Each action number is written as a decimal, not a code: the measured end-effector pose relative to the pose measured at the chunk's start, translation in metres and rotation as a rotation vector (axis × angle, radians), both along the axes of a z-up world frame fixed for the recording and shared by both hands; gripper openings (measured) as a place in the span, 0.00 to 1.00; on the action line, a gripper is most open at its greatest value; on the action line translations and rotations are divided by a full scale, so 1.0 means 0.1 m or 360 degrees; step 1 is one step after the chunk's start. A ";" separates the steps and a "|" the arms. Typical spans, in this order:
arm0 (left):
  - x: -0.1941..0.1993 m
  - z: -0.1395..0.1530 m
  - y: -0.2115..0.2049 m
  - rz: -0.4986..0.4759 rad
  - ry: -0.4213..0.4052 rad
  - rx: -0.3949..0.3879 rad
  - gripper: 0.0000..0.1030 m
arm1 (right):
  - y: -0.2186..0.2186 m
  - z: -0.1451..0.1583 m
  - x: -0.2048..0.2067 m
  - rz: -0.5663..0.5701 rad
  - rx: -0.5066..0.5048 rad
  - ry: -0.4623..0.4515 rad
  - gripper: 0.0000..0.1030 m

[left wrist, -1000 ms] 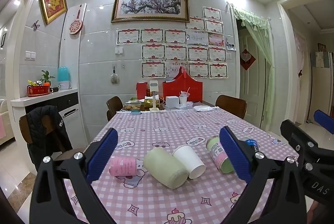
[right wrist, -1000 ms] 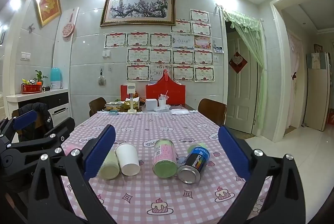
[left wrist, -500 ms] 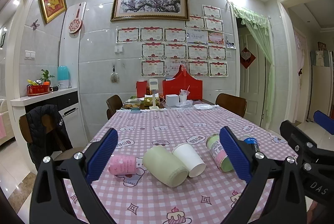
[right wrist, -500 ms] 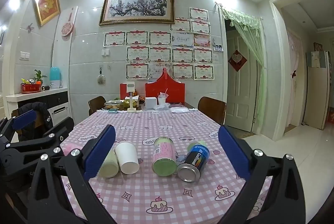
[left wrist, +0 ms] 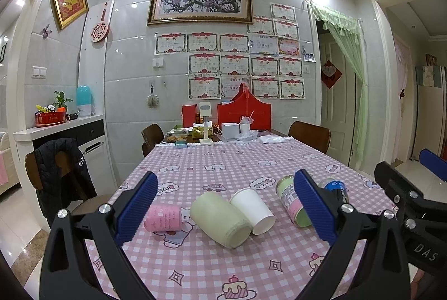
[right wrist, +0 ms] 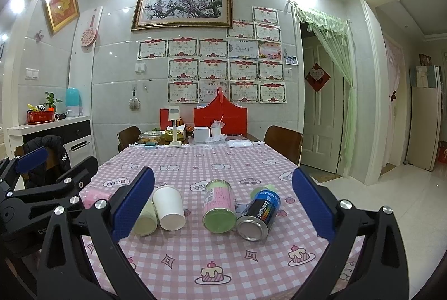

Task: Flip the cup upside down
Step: 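Move the left tool toward the pale green cup lying on its side, then lower the left tool around the pale green cup and close its fingers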

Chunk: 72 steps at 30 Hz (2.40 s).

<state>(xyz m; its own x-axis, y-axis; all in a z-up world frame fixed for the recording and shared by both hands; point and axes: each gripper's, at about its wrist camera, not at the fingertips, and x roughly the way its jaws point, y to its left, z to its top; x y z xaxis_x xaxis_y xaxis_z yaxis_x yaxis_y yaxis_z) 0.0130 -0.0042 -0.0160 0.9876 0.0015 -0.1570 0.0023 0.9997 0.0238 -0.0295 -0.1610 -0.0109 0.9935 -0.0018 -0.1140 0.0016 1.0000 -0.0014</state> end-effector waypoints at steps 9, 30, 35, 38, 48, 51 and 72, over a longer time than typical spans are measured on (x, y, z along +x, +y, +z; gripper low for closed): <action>0.08 -0.04 -0.01 0.0011 0.0047 0.0010 0.94 | -0.03 -0.03 0.12 0.0010 0.0006 0.0042 0.92; 0.65 -0.35 -0.06 -0.0001 0.0333 -0.0005 0.94 | -0.12 -0.31 0.60 0.0059 0.0030 0.0212 0.92; 0.89 -0.52 -0.10 -0.0021 0.0459 -0.0019 0.94 | -0.19 -0.42 0.77 0.0043 0.0040 0.0291 0.92; 1.03 -0.62 -0.13 -0.0008 0.0537 -0.0027 0.94 | -0.26 -0.50 0.86 0.0019 0.0054 0.0333 0.92; 1.37 -0.83 -0.16 0.0096 0.0681 -0.0061 0.94 | -0.40 -0.63 0.99 -0.0004 0.0117 0.0404 0.92; 1.54 -0.90 -0.11 0.0133 0.0747 -0.0100 0.94 | -0.37 -0.68 1.03 0.0011 0.0117 0.0436 0.92; 2.03 -1.26 -0.03 0.0189 0.0965 -0.0132 0.82 | -0.09 -0.82 1.33 0.0042 0.0065 0.0525 0.92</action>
